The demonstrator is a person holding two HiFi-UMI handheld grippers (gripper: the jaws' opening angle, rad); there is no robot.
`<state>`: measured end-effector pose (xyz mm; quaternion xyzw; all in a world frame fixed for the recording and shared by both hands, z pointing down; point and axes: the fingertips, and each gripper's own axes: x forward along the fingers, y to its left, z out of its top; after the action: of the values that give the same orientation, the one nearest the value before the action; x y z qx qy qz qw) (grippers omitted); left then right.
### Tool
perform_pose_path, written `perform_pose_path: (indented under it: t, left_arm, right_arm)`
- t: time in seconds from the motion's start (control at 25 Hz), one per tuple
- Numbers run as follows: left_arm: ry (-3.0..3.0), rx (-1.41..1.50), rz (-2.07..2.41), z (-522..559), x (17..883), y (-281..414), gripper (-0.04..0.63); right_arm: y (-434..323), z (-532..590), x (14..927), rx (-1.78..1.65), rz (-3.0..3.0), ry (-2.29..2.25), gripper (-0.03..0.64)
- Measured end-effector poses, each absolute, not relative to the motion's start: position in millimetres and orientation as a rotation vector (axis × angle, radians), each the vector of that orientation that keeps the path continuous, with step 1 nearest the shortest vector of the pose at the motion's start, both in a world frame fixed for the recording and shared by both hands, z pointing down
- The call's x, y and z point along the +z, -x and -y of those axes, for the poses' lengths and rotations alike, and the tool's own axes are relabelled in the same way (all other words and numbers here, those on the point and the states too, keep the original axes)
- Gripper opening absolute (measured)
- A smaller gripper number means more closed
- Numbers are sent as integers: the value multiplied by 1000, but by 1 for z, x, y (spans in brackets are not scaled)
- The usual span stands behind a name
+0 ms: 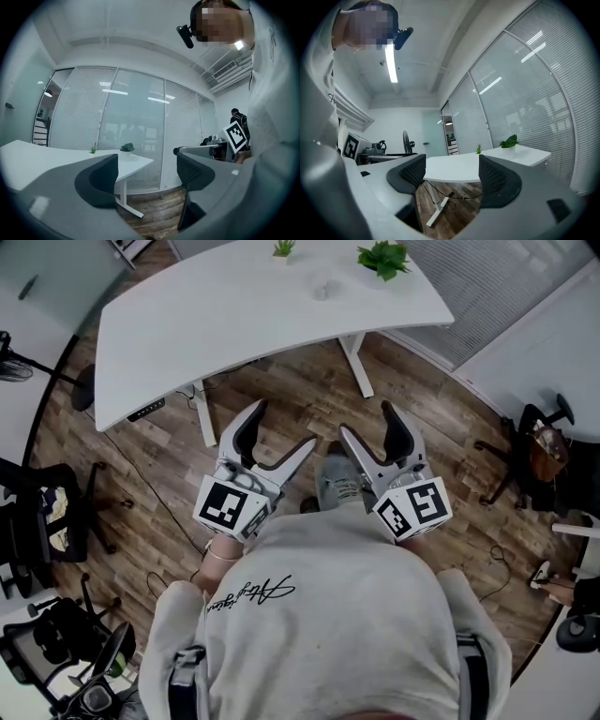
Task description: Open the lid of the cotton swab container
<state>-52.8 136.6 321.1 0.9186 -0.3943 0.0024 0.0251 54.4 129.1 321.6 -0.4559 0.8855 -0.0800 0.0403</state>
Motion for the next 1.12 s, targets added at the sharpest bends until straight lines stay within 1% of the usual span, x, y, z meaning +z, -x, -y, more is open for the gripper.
perform_pose_path:
  t: [0.36, 1.12]
  left_arm:
    - [-2823, 5, 1266, -102, 324, 50, 377]
    - [-2800, 22, 1342, 43, 323, 36, 377]
  right_arm:
    - [-63, -95, 331, -270, -2715, 1390, 331]
    - [-71, 57, 317, -219, -2756, 1308, 330]
